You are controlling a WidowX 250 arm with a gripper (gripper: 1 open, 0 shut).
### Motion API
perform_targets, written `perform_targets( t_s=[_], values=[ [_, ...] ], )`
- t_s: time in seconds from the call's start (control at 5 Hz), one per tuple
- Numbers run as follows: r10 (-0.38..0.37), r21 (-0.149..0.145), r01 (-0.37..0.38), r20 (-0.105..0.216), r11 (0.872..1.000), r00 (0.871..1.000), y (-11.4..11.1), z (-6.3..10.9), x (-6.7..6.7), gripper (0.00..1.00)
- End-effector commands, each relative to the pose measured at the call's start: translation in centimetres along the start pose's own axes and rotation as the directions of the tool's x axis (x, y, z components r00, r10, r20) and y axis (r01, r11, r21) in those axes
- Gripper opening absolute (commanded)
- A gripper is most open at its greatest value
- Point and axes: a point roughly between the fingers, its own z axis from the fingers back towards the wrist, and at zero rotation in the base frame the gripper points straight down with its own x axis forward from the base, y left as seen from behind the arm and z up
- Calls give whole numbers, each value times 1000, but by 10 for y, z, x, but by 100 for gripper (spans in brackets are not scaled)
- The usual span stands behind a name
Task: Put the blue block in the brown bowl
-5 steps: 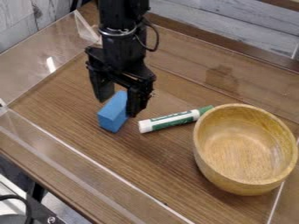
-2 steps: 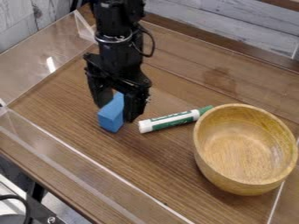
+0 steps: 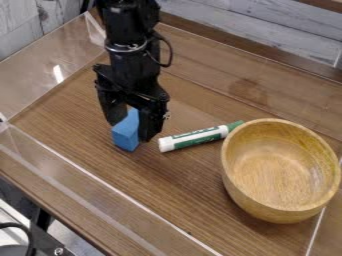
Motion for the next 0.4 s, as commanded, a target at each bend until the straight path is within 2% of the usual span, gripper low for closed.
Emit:
perform_targets(
  t_s=[0.0,0.2],
  values=[
    [2,-1,-2,30,1000,1000,5,4,4,100],
    [0,-6,0,36,1000,999,7,2,5,100]
  ],
)
